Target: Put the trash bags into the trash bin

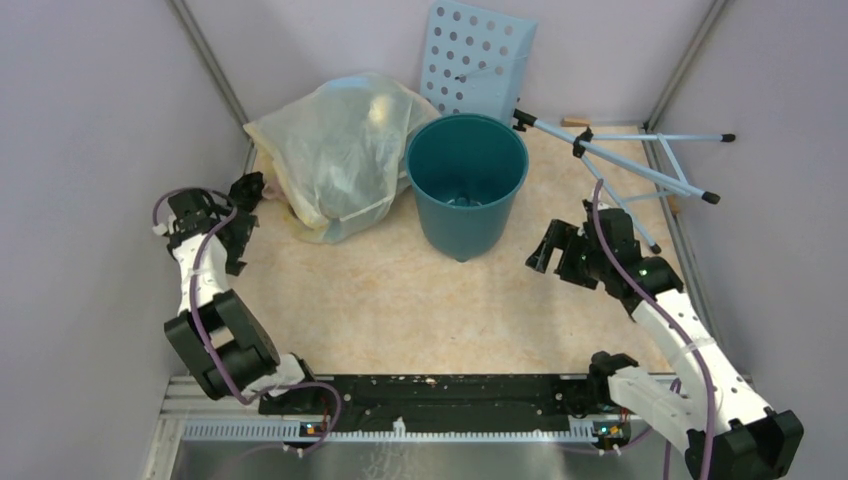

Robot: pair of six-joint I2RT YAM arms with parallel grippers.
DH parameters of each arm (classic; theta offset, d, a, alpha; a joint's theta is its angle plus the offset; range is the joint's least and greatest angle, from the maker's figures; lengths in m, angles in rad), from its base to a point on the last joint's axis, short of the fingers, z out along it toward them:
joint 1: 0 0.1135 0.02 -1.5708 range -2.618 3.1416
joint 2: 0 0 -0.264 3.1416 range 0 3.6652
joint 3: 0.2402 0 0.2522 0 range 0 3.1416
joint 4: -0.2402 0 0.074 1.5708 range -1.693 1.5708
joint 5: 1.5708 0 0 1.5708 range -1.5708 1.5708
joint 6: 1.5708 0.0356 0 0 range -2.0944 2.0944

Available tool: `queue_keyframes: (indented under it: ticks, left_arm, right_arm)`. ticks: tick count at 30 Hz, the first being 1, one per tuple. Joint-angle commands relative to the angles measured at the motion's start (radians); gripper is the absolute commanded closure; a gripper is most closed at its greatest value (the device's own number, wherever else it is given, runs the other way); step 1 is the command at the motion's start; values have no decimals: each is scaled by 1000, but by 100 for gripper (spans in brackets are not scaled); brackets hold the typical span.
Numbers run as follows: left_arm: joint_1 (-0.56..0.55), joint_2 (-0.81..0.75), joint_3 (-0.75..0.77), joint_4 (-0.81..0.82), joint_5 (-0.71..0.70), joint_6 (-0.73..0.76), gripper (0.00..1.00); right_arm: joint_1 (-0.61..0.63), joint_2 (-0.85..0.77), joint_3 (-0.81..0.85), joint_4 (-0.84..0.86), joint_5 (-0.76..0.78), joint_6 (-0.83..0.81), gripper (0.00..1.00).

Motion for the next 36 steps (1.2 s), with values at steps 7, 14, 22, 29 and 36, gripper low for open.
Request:
queue_keyframes:
  ticks: [7, 14, 22, 29, 36]
  left_arm:
    - [46, 187, 143, 178, 53, 53, 1]
    - [43, 299, 210, 271, 102, 14, 1]
    - [32, 461, 320, 345, 95, 2, 4]
    - [-1, 619, 461, 375, 86, -3, 10]
    - [-49, 751, 598, 357, -9, -13, 10]
  right_arm:
    - [13, -35, 65, -56, -9, -46, 13]
    - [13, 19, 101, -61, 7, -86, 13]
    - [13, 93, 164, -91, 20, -109, 13]
    - [13, 159, 233, -119, 44, -111, 14]
    - [13, 163, 265, -156, 73, -120, 14]
